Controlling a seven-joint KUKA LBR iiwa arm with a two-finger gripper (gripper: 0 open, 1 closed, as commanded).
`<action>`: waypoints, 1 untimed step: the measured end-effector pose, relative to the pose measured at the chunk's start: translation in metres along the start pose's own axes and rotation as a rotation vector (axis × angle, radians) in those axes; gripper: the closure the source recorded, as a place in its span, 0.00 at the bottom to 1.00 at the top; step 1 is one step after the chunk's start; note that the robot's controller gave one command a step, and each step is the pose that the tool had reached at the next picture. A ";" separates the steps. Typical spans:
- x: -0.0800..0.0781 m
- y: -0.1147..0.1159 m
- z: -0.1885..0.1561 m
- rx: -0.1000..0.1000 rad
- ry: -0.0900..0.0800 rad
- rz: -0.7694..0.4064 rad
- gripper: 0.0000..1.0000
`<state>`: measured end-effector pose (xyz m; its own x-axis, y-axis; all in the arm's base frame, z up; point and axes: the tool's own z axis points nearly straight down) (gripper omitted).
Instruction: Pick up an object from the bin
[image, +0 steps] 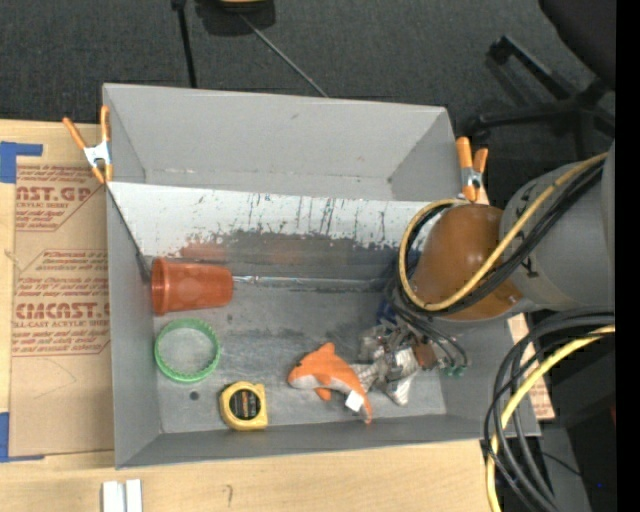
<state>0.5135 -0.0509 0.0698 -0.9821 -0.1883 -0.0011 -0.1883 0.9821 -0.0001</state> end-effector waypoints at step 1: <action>0.000 0.000 0.000 0.000 0.000 0.000 1.00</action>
Offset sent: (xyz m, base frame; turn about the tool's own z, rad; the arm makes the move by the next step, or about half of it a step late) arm 0.0062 0.0038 0.0207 -0.0253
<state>0.5135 -0.0509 0.0698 -0.9821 -0.1883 -0.0011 -0.1883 0.9821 -0.0002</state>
